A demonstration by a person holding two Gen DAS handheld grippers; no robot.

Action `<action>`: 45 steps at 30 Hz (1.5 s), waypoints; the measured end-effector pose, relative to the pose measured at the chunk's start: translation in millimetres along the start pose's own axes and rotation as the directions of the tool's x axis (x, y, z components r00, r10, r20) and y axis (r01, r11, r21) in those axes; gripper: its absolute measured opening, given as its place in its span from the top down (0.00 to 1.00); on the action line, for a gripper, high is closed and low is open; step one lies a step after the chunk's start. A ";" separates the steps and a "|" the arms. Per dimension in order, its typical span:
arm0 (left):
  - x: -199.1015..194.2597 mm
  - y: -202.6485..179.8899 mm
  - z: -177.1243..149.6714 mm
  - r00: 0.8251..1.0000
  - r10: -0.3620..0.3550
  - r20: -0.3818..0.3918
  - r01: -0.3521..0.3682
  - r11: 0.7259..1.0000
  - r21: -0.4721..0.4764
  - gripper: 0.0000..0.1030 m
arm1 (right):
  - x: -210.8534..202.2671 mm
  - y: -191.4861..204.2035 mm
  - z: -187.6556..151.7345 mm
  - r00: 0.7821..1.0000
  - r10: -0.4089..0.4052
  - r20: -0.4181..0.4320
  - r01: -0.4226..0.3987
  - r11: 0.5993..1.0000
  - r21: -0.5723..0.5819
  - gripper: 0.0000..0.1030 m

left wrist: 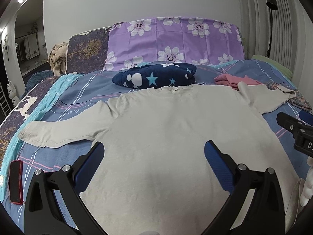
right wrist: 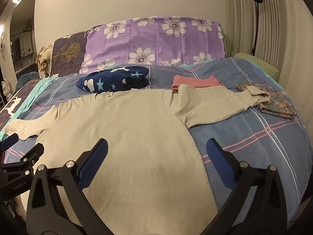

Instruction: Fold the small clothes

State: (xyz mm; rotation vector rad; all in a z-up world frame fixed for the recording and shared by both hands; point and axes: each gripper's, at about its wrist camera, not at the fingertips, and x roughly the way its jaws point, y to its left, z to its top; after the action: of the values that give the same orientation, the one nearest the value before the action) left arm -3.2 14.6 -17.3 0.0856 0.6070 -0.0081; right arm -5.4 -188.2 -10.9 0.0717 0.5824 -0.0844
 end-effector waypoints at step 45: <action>8.4 34.9 -18.4 0.999 -0.041 -0.001 0.040 0.996 -0.082 0.26 | -4.4 27.0 -9.3 0.994 0.104 -0.017 -0.105 0.994 -0.037 0.49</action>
State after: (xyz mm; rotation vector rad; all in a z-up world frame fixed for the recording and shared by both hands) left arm -5.7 51.0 -34.4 -0.0060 0.6105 -0.0225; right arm -11.4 -160.2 -15.0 0.0663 0.5943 0.0289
